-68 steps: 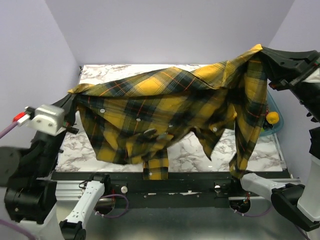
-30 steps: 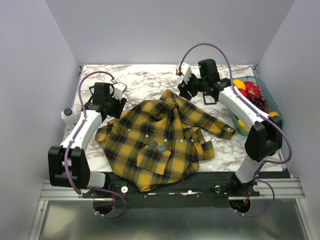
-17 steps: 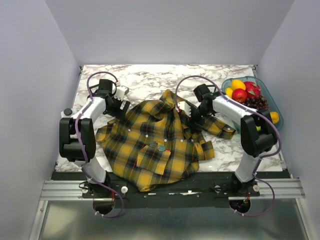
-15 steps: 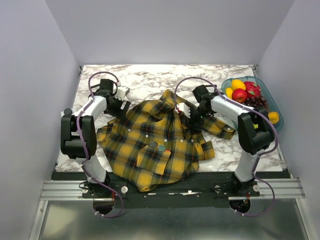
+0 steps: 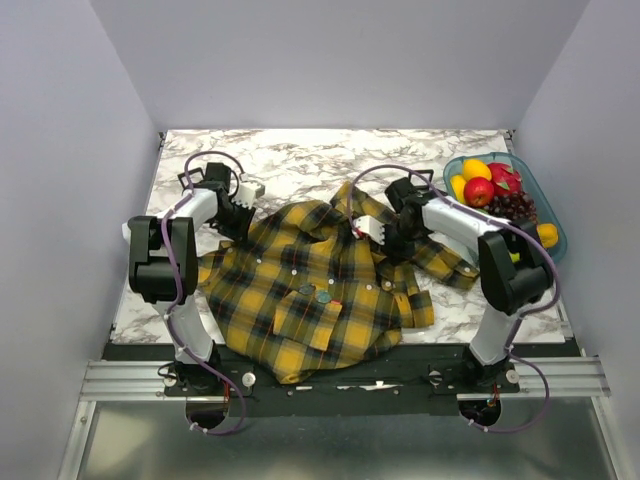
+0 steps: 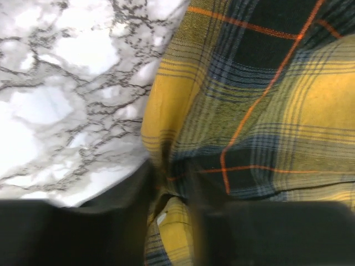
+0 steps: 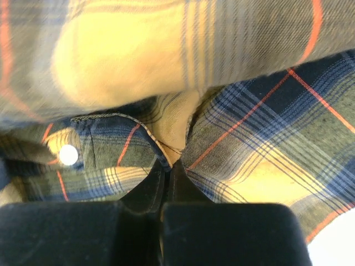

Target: Remove the brooch from the garment

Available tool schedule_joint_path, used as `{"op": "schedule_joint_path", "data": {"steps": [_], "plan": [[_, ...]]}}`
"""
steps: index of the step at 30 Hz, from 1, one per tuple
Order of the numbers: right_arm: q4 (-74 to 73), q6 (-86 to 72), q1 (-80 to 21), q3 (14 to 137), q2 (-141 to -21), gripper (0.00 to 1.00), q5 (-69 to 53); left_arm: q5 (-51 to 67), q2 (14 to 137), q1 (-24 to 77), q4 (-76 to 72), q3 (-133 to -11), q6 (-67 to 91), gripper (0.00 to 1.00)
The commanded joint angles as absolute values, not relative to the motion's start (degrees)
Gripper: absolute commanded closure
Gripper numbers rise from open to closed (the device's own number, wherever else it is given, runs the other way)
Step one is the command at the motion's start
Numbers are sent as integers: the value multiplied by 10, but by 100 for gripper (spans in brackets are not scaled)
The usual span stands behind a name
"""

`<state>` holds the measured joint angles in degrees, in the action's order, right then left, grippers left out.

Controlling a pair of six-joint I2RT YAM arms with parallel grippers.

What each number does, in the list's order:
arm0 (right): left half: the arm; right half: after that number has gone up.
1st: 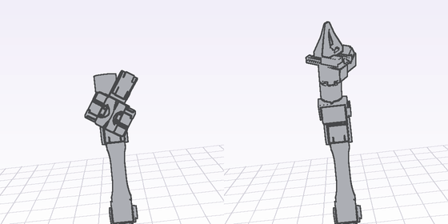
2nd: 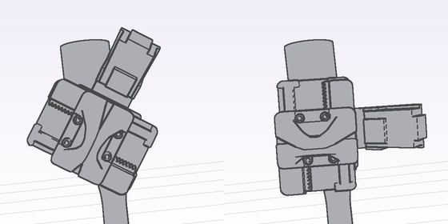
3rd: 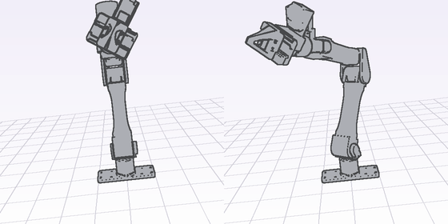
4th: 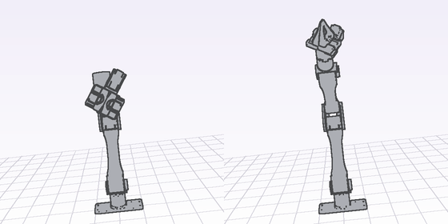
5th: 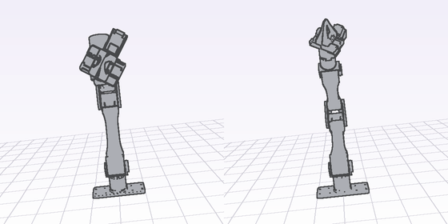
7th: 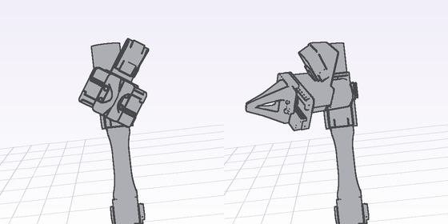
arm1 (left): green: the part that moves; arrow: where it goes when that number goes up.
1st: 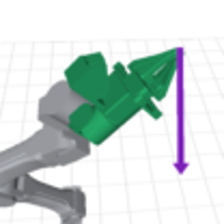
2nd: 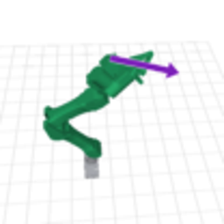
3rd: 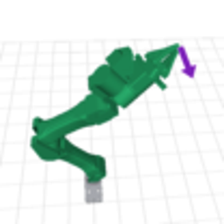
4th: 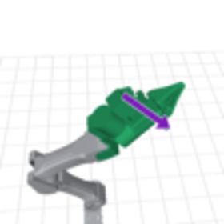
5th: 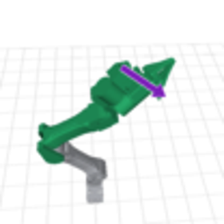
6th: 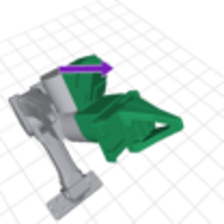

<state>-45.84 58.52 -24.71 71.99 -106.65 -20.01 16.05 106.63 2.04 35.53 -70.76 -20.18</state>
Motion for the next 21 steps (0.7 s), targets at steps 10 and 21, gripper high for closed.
{"op": "schedule_joint_path", "data": {"steps": [10, 21], "plan": [[-655, 598, -186, 610, -877, 78, -136, 206, 974, 12, 367, -651, -168, 73], [-776, 559, -86, 863, -991, 45, -308, 241, 898, 12, 440, -674, -227, 53]]}}
